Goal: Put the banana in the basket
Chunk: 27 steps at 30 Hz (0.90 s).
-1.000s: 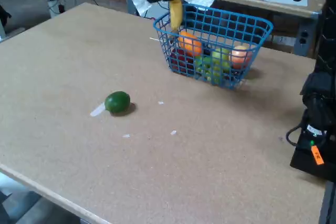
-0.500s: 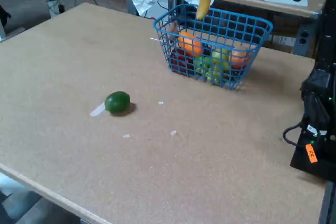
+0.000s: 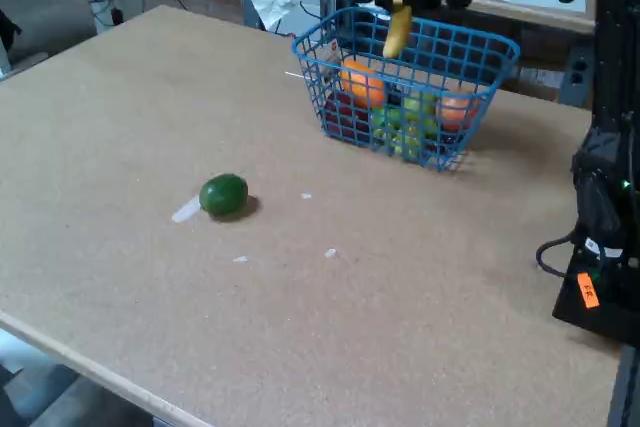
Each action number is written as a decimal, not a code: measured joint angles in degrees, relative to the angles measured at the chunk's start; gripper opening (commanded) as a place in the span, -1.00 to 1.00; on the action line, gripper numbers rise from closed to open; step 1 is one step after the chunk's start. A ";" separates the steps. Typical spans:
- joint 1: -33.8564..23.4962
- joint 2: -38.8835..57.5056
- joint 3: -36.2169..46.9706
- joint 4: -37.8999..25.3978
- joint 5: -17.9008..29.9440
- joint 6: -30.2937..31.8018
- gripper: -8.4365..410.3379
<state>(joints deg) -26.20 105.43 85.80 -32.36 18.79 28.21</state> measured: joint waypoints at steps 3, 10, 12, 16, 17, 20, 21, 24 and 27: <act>0.00 1.25 0.00 0.98 -0.33 -0.07 -0.68; -0.04 1.84 0.00 0.39 -1.49 -0.20 -0.59; -0.13 1.81 0.00 -0.70 -1.60 -0.20 -0.50; -0.46 1.81 0.00 -2.34 -2.86 -0.15 -0.21; -0.57 1.81 0.00 -2.49 -3.02 -0.17 -0.13; -0.74 1.81 0.00 -2.62 -3.28 -0.17 0.14; -0.79 1.81 0.00 -2.67 -3.34 -0.17 0.23; -0.83 1.81 0.00 -2.78 -3.43 -0.55 0.48; -0.83 1.81 0.00 -2.89 -3.45 -1.20 0.68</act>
<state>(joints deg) -27.03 107.24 85.80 -35.24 15.33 27.00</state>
